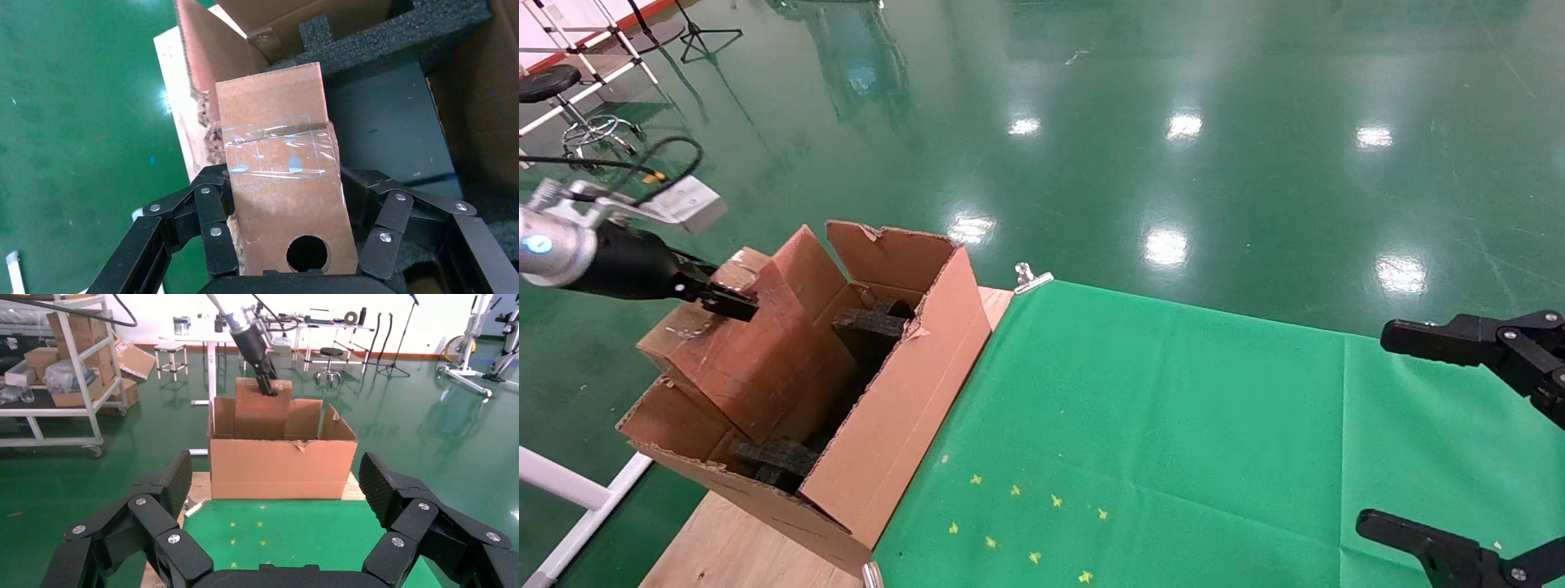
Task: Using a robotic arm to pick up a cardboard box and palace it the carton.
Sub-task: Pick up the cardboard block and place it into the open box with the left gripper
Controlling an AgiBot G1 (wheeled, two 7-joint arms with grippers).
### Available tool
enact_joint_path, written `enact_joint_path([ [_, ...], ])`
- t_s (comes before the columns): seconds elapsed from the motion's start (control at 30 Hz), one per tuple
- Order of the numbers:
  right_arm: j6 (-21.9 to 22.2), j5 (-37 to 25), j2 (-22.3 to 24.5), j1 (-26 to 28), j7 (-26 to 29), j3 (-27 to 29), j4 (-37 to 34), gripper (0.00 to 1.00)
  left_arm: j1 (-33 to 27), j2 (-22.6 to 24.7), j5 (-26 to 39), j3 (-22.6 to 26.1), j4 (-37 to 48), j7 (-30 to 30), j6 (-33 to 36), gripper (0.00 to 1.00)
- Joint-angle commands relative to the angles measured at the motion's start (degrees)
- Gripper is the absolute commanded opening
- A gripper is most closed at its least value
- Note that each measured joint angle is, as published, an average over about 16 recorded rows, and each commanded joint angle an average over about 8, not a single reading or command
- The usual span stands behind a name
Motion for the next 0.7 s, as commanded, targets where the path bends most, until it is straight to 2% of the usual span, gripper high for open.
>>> enact_joint_path([
  [0.03, 0.0, 0.0, 0.0, 0.0, 0.0, 0.0, 0.0, 1.0, 0.1, 1.1, 0.4, 0.2, 2.0, 0.2, -1.3, 0.0],
  [0.33, 0.0, 0.0, 0.0, 0.0, 0.0, 0.0, 0.0, 1.0, 4.7, 5.2, -1.7, -1.2, 7.5, 0.2, -8.8, 0.0],
  [0.7, 0.0, 0.0, 0.0, 0.0, 0.0, 0.0, 0.0, 1.0, 7.7, 6.9, -6.8, -4.7, 7.6, 3.2, -18.4, 0.0],
])
